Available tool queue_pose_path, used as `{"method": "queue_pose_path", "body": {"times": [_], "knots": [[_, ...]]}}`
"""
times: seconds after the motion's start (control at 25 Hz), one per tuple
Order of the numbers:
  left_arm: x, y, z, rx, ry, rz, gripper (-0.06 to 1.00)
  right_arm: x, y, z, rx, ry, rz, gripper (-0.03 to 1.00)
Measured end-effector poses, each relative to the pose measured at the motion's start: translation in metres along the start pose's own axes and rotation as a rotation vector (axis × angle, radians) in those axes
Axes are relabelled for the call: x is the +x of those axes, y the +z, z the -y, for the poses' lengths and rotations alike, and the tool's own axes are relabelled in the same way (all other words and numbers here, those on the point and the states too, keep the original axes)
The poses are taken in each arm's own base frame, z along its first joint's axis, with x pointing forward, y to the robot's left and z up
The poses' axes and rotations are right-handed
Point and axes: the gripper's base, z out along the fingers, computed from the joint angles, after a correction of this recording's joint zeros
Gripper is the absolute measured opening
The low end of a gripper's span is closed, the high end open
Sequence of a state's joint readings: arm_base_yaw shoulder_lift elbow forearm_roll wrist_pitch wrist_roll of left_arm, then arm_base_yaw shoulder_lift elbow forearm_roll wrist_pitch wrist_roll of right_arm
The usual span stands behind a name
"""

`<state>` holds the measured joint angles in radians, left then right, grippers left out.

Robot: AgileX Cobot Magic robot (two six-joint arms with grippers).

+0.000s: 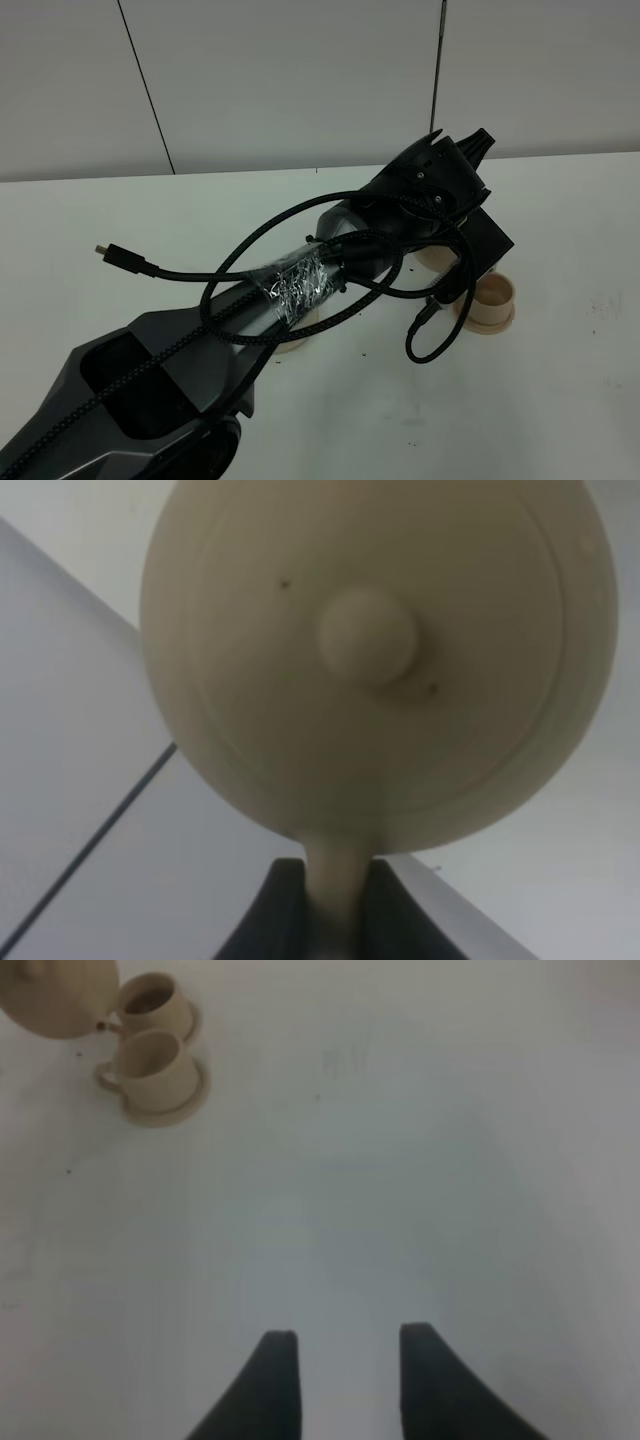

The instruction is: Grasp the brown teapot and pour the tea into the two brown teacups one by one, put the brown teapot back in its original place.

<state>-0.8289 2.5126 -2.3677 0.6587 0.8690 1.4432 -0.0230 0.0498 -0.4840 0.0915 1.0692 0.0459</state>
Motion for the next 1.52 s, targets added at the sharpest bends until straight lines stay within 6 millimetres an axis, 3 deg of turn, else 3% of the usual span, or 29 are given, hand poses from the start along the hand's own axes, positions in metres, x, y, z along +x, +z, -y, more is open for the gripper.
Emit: {"method": "queue_pose_path", "body": {"times": [1.52], "knots": [[-0.0032,0.0041,-0.0051,-0.069,0.114,-0.009,0.17,0.0000,0.0000,0.0000,0.000,0.000,0.000,0.24]]}}
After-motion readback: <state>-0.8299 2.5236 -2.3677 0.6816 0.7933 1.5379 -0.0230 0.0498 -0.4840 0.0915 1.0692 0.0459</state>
